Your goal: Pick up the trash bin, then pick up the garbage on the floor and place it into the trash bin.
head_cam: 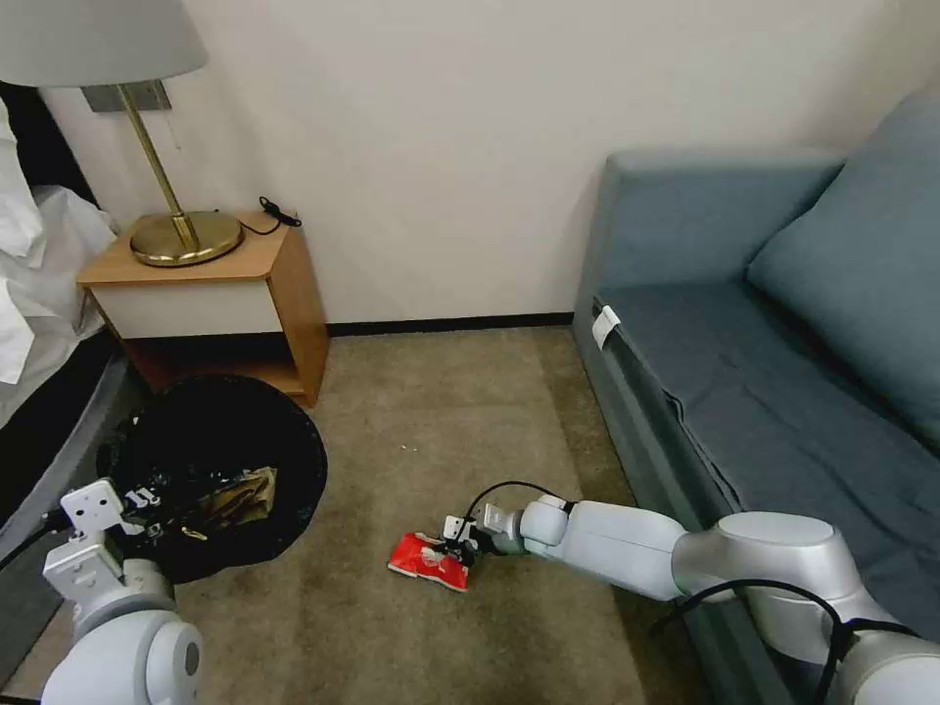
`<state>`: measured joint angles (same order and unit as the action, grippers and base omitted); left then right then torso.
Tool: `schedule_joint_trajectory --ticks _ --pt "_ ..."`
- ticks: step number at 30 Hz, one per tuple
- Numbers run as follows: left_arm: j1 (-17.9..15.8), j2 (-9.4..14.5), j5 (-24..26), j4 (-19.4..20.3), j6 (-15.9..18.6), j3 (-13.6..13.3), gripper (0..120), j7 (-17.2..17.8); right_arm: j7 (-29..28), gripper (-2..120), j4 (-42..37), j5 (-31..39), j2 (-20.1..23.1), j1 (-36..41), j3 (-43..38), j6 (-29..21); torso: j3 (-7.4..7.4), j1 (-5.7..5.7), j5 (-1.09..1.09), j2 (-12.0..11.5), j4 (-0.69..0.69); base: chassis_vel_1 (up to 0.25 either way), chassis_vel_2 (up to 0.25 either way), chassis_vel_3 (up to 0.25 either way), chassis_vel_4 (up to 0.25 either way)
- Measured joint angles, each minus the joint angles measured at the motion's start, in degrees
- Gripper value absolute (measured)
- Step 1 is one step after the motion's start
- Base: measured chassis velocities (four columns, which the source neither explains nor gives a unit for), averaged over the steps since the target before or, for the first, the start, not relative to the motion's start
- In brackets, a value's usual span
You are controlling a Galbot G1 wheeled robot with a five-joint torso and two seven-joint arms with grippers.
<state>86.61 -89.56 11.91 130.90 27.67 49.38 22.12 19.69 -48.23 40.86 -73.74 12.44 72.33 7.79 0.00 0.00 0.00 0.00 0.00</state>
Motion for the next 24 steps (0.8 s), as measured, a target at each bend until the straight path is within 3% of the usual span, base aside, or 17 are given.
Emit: schedule_joint_trajectory --ticks 7,11,13,15,17,19,24 --pt "-0.2 0.1 0.1 0.1 0.4 0.1 2 0.0 -1.6 0 -4.3 1.6 2.2 -1.1 -0.5 -0.1 0.00 0.00 0.01 0.0 0.00 0.000 0.000 0.000 0.000" --pt "-0.2 0.5 0.5 -0.3 0.8 -0.3 2 0.2 -4.2 0 -11.5 1.5 8.7 -3.3 -4.4 -1.2 0.00 0.00 0.01 0.0 0.01 0.000 0.000 0.000 0.000" --pt "-0.2 0.5 0.6 -0.4 0.9 -0.4 2 0.2 -4.5 0 -12.1 1.2 9.5 -3.4 -5.1 -1.2 0.00 0.00 0.00 0.0 0.01 0.000 0.000 0.000 0.000" --pt "-0.2 0.8 1.1 -1.1 1.1 -1.4 2 0.2 -6.4 0 -17.5 -0.9 14.1 -4.1 -11.2 -1.7 0.00 0.00 0.01 0.0 -0.03 0.000 0.000 0.000 0.000" --pt "-0.2 0.9 1.2 -1.3 1.1 -1.6 2 0.2 -6.9 0 -19.3 -1.1 15.1 -4.2 -12.8 -2.1 0.00 0.00 0.00 0.0 -0.05 0.000 0.000 0.000 0.000" --pt "-0.1 1.2 1.2 -1.9 1.1 -2.4 2 0.3 -10.0 0 -28.9 1.0 18.1 -4.9 -19.7 -6.6 0.00 0.00 0.01 0.0 -0.01 0.000 0.000 0.000 0.000" --pt "-0.3 1.3 1.1 -2.0 1.9 -4.2 2 0.6 -16.3 0 -42.5 6.8 18.8 -5.7 -25.9 -12.4 0.00 0.00 0.00 0.0 -0.01 0.000 0.000 0.000 0.000"
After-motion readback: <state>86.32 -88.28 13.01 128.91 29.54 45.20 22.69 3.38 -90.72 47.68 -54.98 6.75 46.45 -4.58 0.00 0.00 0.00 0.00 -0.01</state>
